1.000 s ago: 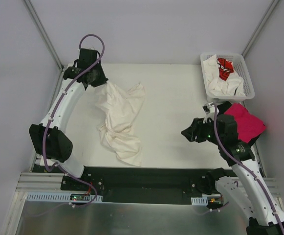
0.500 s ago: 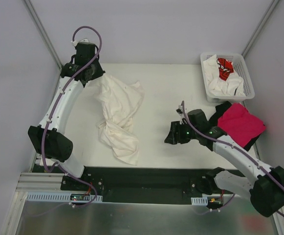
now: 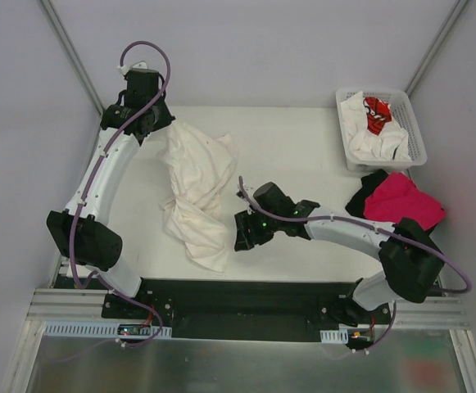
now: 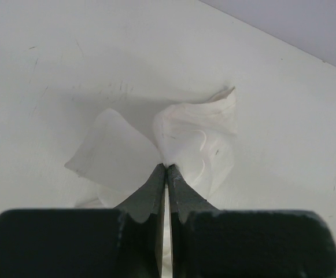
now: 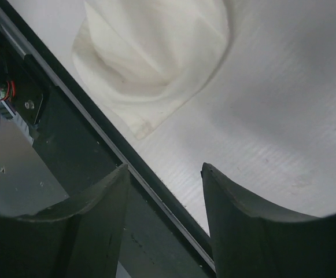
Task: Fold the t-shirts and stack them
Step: Flatten out the tshirt
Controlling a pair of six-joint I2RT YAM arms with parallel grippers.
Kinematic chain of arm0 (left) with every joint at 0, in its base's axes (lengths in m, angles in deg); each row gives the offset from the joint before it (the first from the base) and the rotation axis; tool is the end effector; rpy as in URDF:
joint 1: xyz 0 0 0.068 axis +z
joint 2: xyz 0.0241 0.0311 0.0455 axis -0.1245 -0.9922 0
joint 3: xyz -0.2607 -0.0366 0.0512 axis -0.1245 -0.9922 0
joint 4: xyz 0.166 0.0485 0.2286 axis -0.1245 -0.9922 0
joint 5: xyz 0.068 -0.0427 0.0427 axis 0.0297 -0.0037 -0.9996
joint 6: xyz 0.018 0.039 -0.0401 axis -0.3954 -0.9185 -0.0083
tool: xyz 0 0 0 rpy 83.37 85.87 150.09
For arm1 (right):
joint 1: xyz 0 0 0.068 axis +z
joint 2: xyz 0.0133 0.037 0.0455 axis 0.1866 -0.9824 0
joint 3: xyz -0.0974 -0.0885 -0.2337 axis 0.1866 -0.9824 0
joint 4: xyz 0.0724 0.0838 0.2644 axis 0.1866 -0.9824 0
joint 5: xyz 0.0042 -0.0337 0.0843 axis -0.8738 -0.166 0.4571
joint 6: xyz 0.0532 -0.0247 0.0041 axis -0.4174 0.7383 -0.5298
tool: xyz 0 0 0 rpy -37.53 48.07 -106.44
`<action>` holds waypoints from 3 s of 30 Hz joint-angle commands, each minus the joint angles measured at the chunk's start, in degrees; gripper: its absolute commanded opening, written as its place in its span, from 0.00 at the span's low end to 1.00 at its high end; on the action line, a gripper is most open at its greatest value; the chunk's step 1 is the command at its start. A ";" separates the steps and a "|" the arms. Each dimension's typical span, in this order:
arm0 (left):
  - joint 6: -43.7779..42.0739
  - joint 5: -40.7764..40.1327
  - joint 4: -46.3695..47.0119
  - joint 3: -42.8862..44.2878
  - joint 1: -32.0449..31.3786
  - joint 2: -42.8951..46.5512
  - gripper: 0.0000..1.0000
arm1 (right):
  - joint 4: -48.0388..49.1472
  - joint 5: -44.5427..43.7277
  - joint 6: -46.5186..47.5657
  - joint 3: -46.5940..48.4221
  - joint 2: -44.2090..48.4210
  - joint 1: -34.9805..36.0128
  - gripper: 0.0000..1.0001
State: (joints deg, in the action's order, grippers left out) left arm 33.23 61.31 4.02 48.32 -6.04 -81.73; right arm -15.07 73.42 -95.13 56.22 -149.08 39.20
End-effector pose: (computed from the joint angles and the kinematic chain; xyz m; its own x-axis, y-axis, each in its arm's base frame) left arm 0.3866 -0.0811 0.4221 -0.4176 -0.3647 -0.8322 -0.1771 0.9310 -0.3192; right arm 0.2052 0.2669 0.1909 -0.5879 -0.4696 -0.6587 -0.7919 0.5004 0.3501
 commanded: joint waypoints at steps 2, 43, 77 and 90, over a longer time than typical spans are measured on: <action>-1.64 -2.23 1.99 1.04 -0.52 1.89 0.00 | 3.11 -1.09 -3.24 3.15 -3.59 5.50 0.55; -3.58 -2.58 1.90 0.77 -0.34 2.95 0.00 | 15.50 -0.65 -7.99 0.09 -14.68 12.01 0.50; -3.84 -1.35 1.90 0.16 -0.17 4.97 0.00 | 19.99 -0.65 -12.91 4.12 -22.85 7.71 0.08; -3.76 -0.56 1.99 -0.98 -0.17 5.49 0.00 | 18.05 -2.76 -10.81 8.96 -26.71 -2.40 0.01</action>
State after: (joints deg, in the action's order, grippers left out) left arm 29.74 60.27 4.04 47.28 -6.02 -79.20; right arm 5.74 74.43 -107.98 63.78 -173.95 39.96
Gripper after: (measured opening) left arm 0.006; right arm 0.015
